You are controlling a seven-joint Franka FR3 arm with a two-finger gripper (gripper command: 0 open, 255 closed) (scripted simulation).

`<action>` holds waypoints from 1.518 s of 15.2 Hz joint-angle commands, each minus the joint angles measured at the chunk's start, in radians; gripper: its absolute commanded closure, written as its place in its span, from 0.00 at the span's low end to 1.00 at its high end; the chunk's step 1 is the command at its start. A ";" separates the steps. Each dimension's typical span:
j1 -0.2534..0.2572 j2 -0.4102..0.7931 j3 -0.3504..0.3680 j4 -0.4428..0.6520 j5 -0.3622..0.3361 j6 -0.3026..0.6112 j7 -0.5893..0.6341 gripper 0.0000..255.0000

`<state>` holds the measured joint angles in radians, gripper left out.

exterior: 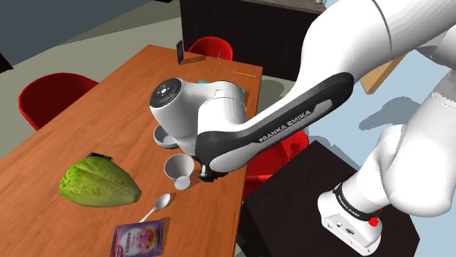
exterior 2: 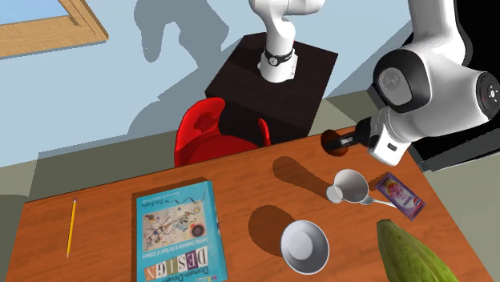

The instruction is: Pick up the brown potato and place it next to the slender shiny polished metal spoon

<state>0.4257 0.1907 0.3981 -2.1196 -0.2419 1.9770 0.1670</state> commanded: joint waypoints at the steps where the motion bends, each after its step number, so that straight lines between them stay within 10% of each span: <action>1: 0.029 0.007 0.022 0.004 0.010 -0.005 0.046 1.00; 23: 0.071 0.227 -0.020 -0.024 -0.112 0.209 0.165 1.00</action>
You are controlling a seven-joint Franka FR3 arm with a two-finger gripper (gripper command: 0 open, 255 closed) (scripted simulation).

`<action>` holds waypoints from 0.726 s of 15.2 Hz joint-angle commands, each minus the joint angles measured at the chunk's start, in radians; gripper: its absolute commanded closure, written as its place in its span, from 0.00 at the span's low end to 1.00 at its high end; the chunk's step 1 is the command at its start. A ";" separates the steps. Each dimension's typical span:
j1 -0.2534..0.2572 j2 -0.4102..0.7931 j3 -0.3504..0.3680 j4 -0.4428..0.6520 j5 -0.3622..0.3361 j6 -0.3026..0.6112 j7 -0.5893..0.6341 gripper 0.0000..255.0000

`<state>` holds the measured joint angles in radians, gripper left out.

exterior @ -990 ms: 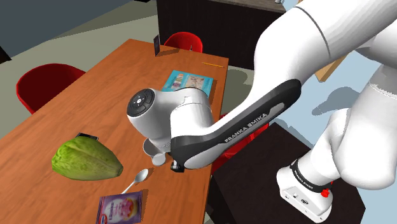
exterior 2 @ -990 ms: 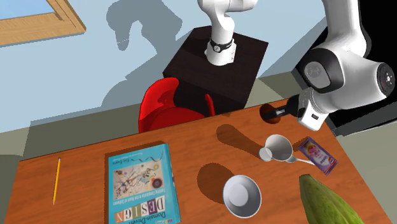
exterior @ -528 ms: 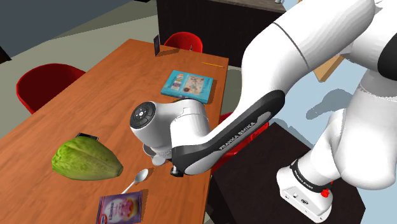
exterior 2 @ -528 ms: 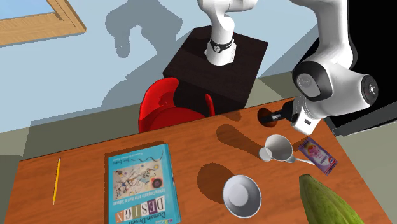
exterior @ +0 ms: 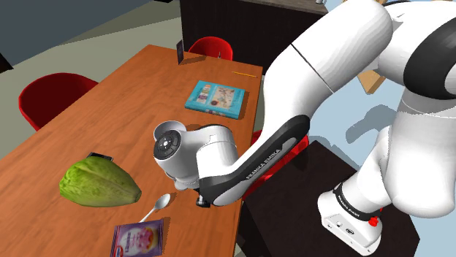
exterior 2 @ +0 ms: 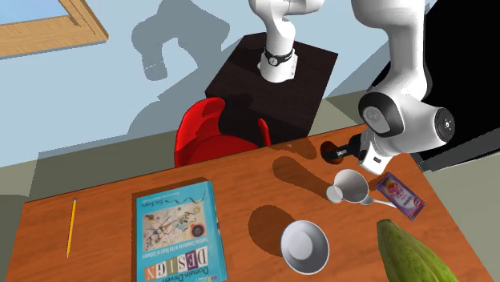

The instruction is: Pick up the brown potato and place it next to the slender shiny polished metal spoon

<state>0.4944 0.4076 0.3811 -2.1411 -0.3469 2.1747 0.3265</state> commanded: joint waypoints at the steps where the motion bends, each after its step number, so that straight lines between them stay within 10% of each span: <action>1: 0.004 0.022 -0.007 -0.001 -0.013 0.021 0.011 1.00; 10: 0.008 0.039 -0.012 0.000 -0.023 0.035 0.019 1.00; 11: 0.008 0.039 -0.012 0.000 -0.023 0.035 0.019 0.00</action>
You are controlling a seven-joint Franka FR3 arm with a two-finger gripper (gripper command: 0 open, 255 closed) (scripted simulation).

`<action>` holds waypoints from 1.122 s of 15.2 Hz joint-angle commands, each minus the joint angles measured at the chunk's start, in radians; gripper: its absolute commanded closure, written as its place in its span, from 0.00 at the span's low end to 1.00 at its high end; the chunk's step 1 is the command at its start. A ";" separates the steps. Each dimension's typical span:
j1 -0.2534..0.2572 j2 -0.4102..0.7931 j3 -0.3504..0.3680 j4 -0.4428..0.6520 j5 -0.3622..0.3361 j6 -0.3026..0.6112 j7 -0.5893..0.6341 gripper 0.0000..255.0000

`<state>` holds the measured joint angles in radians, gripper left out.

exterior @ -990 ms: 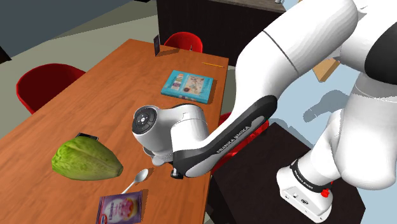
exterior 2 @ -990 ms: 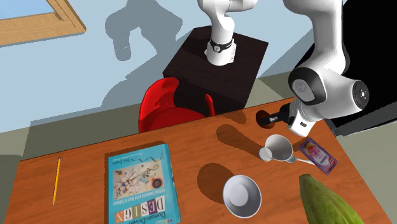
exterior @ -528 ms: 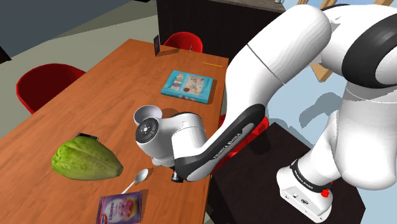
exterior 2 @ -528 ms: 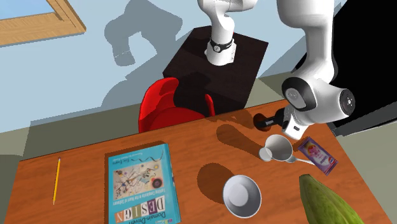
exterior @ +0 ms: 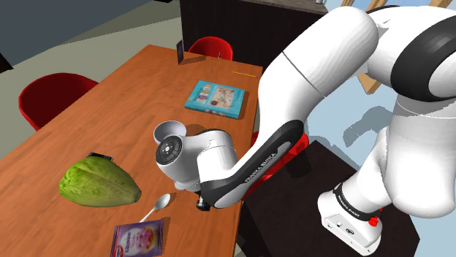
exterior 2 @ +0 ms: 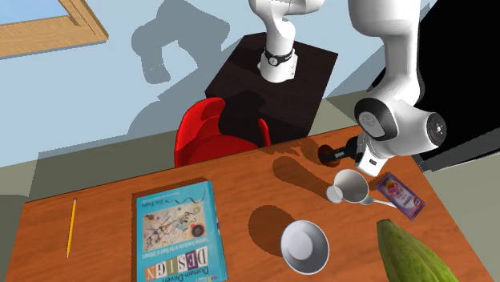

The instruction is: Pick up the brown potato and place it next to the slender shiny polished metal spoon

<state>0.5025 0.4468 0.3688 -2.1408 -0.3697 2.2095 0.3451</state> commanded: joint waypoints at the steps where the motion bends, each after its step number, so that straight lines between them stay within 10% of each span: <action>1: 0.000 0.000 0.000 0.000 0.000 0.000 0.000 0.00; 17: -0.002 -0.062 0.029 0.056 0.051 -0.111 -0.032 0.00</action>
